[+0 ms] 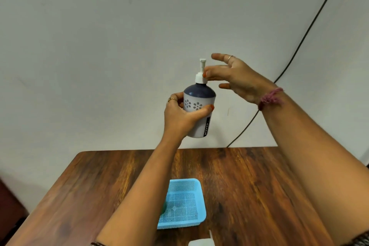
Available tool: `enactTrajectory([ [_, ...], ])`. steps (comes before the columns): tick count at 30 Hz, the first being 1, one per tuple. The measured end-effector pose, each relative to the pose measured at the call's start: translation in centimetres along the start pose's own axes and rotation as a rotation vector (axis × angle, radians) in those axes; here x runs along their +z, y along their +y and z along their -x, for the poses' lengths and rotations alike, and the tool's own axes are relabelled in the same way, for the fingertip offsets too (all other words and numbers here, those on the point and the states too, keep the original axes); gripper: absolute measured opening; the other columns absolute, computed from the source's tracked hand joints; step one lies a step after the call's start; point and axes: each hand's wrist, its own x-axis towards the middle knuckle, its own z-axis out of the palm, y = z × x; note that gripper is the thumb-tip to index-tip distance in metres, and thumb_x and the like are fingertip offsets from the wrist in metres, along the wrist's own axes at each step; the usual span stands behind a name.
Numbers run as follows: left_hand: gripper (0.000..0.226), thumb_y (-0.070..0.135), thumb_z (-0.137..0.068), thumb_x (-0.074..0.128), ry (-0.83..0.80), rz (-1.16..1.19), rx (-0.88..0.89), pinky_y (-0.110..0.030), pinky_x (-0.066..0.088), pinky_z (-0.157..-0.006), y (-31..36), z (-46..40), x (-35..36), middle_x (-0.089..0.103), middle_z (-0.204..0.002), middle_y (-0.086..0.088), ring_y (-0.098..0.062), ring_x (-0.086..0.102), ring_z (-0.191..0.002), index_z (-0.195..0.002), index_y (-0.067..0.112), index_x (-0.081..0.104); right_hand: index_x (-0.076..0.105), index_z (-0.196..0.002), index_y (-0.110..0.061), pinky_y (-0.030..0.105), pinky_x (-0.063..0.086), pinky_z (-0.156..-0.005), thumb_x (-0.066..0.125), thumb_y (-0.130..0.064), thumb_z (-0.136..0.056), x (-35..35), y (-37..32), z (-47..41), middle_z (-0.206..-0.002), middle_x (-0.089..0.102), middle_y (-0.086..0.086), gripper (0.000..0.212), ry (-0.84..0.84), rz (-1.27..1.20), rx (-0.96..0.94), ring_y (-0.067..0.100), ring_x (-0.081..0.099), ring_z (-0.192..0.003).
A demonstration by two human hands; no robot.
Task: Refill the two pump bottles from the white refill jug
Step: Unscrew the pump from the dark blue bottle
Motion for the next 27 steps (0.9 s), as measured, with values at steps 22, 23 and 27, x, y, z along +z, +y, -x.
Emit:
enactTrajectory([
  [22,0.079,0.047,-0.049,0.083,-0.026,-0.089,0.063,-0.020,0.051,-0.069,0.8,1.2,-0.5,0.057,-0.109,0.000,-0.011,0.060,-0.090,-0.114,0.021,0.046,0.014,-0.151,-0.020,0.030,0.054,-0.082,0.084,-0.022,-0.067,-1.8,-4.9,0.4,-0.108,0.065,-0.003,0.110,-0.231,0.497,0.057,0.014,0.064,-0.101],
  [23,0.079,0.048,-0.049,0.082,-0.027,-0.095,0.065,-0.020,0.052,-0.069,0.8,1.2,-0.5,0.057,-0.109,0.000,-0.011,0.060,-0.090,-0.114,0.022,0.046,0.008,-0.152,-0.024,0.034,0.054,-0.085,0.085,-0.028,-0.065,-2.1,-5.3,0.3,-0.114,0.064,-0.002,0.116,-0.238,0.493,0.069,0.015,0.063,-0.104],
  [27,0.077,0.050,-0.050,0.081,-0.028,-0.131,0.093,-0.023,0.054,-0.073,1.2,1.3,-0.4,0.055,-0.110,0.001,-0.012,0.059,-0.093,-0.113,0.024,0.045,0.017,-0.149,-0.023,0.028,0.055,-0.067,0.075,-0.055,-0.069,-1.1,-6.4,0.1,-0.112,0.061,0.003,0.104,-0.165,0.648,0.068,0.013,0.068,-0.086],
])
